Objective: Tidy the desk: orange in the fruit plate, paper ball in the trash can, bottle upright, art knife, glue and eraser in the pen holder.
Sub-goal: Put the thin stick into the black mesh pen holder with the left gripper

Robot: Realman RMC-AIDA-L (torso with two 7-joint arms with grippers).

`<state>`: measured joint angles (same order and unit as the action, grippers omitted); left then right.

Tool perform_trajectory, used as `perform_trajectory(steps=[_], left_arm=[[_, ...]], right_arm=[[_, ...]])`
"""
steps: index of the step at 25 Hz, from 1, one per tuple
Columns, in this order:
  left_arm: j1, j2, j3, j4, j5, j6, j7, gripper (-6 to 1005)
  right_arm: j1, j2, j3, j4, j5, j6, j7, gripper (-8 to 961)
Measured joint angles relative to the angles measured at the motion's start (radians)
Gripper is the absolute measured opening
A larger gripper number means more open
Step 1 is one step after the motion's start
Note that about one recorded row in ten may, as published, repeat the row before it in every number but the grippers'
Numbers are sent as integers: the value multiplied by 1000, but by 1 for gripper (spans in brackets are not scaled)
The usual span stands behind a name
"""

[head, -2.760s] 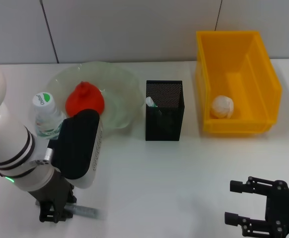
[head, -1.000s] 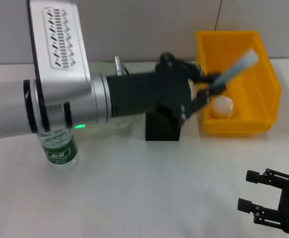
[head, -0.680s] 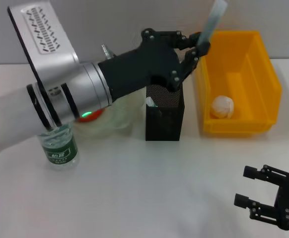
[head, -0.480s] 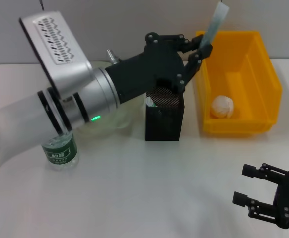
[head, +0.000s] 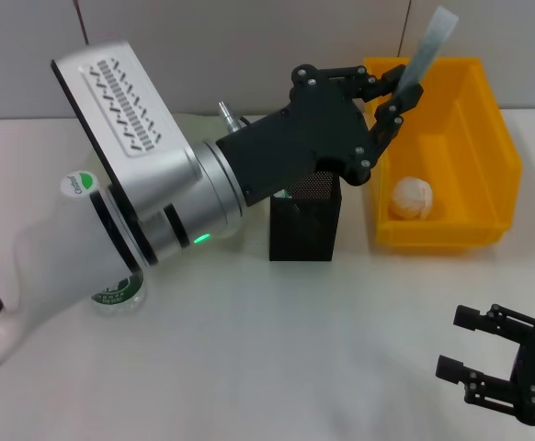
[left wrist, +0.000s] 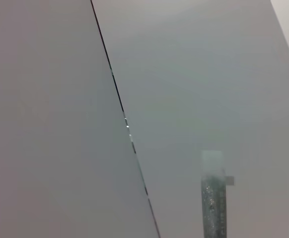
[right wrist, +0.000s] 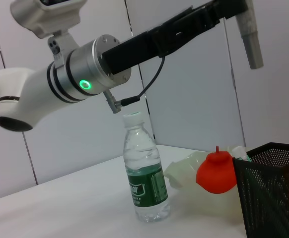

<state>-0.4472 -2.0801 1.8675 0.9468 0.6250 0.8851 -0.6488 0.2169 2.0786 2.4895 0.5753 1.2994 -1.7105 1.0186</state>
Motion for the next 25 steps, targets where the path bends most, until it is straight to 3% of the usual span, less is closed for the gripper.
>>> perform_trajectory(steps=[9, 10, 12, 25], left_arm=[[21, 0, 69, 31, -90, -80, 112, 144], [12, 0, 116, 24, -169, -141, 221, 143], [4, 0, 130, 19, -200, -181, 273, 143], [-21, 0, 157, -22, -221, -293, 311, 143]], right_arm=[[7, 0, -2, -26, -4, 21, -15, 741], [8, 0, -5, -26, -4, 25, -15, 741], [12, 0, -9, -32, -2, 32, -22, 742], [19, 0, -5, -51, -4, 33, -37, 742]])
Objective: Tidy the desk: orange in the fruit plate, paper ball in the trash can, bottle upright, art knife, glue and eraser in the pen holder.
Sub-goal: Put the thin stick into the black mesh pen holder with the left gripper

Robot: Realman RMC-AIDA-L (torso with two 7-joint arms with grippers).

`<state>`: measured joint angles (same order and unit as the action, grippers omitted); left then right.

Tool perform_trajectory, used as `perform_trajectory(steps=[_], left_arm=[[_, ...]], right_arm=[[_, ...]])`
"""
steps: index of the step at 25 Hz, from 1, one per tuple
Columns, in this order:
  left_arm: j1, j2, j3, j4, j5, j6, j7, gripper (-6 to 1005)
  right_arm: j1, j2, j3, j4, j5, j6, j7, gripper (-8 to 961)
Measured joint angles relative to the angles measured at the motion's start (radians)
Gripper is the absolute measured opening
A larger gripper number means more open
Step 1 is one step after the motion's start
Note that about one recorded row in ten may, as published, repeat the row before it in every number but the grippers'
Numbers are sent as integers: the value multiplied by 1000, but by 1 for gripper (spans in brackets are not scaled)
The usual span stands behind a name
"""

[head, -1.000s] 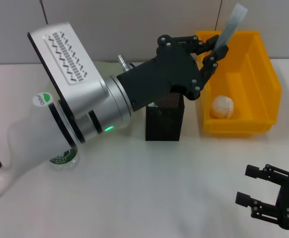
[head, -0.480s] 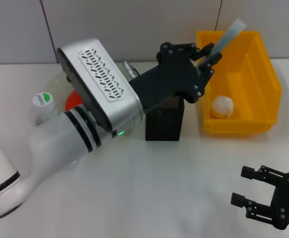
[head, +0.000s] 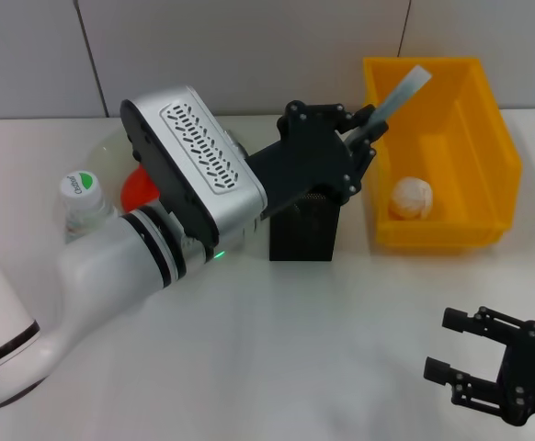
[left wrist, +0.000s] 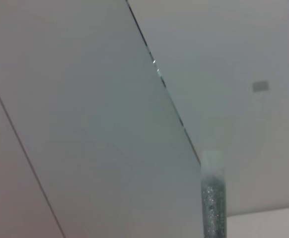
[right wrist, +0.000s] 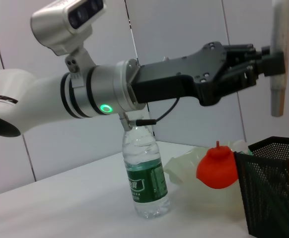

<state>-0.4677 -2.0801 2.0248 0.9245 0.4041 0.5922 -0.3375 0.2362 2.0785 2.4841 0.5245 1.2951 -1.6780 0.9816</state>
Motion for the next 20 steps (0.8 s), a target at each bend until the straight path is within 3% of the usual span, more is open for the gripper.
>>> perform_trajectory(steps=[20], left_arm=[[-26, 0, -7, -15, -2, -146, -12, 143]], right_arm=[[-1, 0, 5, 0, 4, -23, 0, 743]])
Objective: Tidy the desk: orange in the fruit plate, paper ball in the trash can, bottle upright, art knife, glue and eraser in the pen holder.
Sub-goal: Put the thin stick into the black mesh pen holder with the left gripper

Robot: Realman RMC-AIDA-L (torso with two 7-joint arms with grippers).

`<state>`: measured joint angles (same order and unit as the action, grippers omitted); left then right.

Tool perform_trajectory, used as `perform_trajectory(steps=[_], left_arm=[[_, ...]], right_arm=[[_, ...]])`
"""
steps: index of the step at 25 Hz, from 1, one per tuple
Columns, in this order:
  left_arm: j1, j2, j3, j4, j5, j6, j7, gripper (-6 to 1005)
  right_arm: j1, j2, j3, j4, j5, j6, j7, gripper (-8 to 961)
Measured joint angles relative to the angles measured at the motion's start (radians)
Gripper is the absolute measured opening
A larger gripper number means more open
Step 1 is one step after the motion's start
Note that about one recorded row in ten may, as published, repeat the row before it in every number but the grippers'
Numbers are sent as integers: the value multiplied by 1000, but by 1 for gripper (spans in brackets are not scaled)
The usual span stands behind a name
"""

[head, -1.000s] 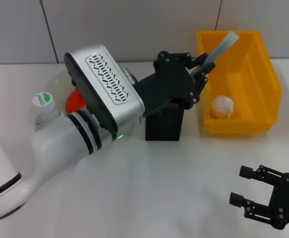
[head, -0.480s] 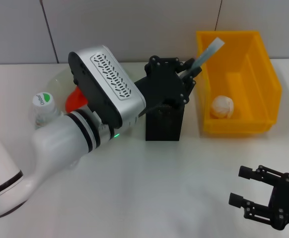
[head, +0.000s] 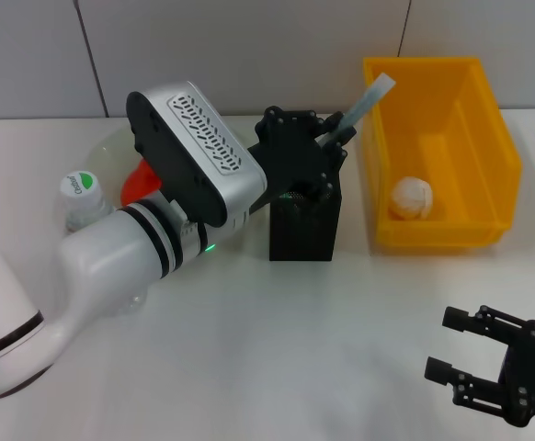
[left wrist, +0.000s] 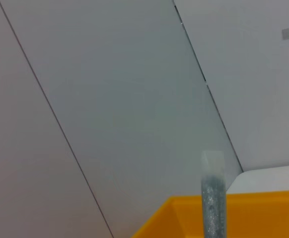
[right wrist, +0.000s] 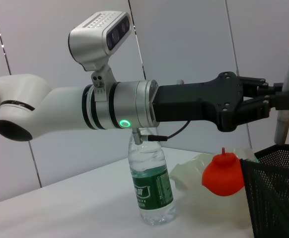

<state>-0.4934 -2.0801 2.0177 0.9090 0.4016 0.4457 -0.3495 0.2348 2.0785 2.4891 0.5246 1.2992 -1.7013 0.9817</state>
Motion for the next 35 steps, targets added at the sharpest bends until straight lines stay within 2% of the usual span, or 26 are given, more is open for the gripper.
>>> perform_trajectory(steps=[35], left_arm=[[-31, 0, -7, -50, -14, -39, -99, 152]], right_arm=[[8, 0, 2, 2, 0, -27, 14, 745]])
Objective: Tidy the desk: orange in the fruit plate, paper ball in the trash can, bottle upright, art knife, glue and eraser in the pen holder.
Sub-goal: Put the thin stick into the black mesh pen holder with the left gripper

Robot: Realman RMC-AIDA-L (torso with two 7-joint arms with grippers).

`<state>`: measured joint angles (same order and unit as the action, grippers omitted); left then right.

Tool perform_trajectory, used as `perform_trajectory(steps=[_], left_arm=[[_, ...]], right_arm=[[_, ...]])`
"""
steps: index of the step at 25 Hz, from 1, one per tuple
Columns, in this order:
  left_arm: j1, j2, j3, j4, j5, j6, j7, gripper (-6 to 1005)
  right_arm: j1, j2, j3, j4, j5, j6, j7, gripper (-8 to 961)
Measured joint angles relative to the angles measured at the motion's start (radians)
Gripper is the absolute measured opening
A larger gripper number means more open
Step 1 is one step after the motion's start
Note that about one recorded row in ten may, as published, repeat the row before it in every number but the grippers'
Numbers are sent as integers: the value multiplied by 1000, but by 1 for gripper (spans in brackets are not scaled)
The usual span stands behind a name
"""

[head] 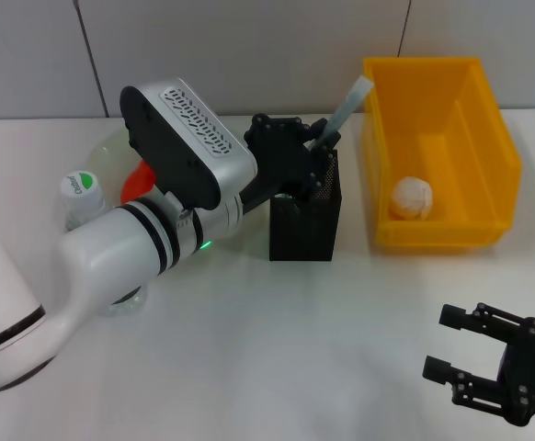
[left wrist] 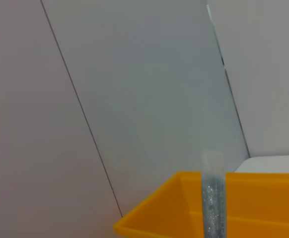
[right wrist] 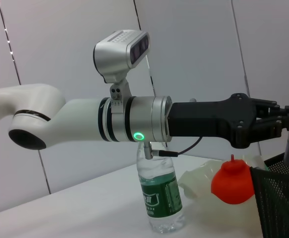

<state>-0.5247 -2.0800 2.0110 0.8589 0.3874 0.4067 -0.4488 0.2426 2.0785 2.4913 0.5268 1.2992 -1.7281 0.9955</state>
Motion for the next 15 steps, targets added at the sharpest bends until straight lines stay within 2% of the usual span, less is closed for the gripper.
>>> perform_trajectory(steps=[9, 15], left_arm=[[8, 0, 0, 0, -32, 4, -1, 175], [13, 0, 0, -1, -37, 9, -12, 333]], right_arm=[[-2, -2, 0, 5, 0, -2, 6, 745], [-4, -2, 2, 6, 0, -9, 6, 746]])
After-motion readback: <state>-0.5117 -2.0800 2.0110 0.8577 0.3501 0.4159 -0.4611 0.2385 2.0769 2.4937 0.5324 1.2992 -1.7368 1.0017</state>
